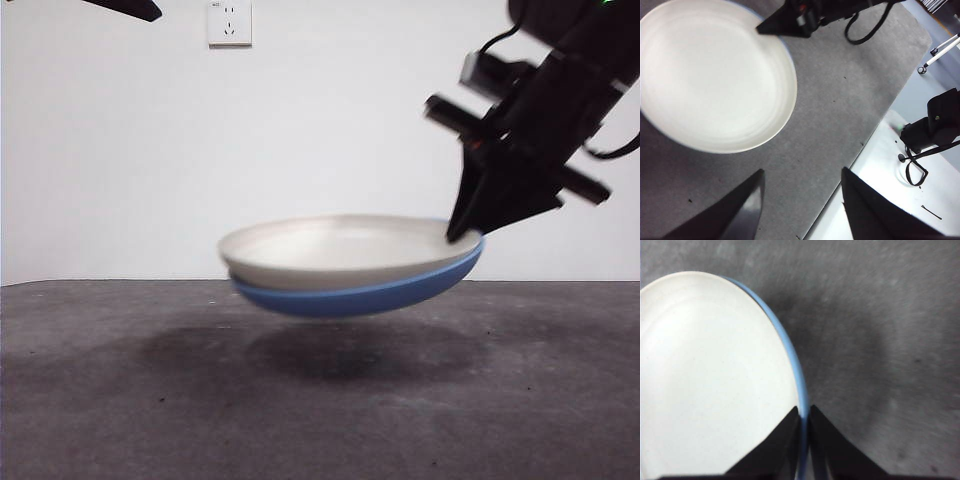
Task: Pick up the white plate, put it on the blue plate, put it on desk
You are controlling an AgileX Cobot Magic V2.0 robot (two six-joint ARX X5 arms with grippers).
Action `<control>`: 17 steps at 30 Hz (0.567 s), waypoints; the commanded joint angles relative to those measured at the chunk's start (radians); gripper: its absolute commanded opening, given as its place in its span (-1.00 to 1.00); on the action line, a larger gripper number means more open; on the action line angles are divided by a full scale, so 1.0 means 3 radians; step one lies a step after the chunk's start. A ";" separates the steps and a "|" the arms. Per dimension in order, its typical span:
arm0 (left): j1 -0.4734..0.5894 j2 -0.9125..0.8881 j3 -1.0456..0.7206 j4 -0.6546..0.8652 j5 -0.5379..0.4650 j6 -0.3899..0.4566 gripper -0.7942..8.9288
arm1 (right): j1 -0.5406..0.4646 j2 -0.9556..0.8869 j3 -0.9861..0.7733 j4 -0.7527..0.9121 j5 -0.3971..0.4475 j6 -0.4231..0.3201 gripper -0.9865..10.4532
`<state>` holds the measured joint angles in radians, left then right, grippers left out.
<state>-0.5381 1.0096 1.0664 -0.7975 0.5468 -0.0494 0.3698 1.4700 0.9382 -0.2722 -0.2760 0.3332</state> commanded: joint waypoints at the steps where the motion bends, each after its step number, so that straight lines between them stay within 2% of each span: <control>1: -0.0024 0.0028 0.0038 0.0017 0.0010 0.0038 -0.32 | 0.0075 0.0150 0.0064 0.0212 -0.0010 0.0206 -0.81; 7: -0.0024 0.0028 0.0038 0.0015 0.0010 0.0038 -0.32 | 0.0153 0.0476 0.0064 0.0407 -0.0009 0.0319 -0.81; 17: -0.0024 0.0028 0.0038 0.0014 0.0010 0.0038 -0.32 | 0.0156 0.0824 0.0064 0.0519 0.0024 0.0324 -0.81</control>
<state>-0.5381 1.0096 1.0664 -0.7975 0.5468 -0.0494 0.4110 1.6966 0.9382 -0.1287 -0.2676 0.4152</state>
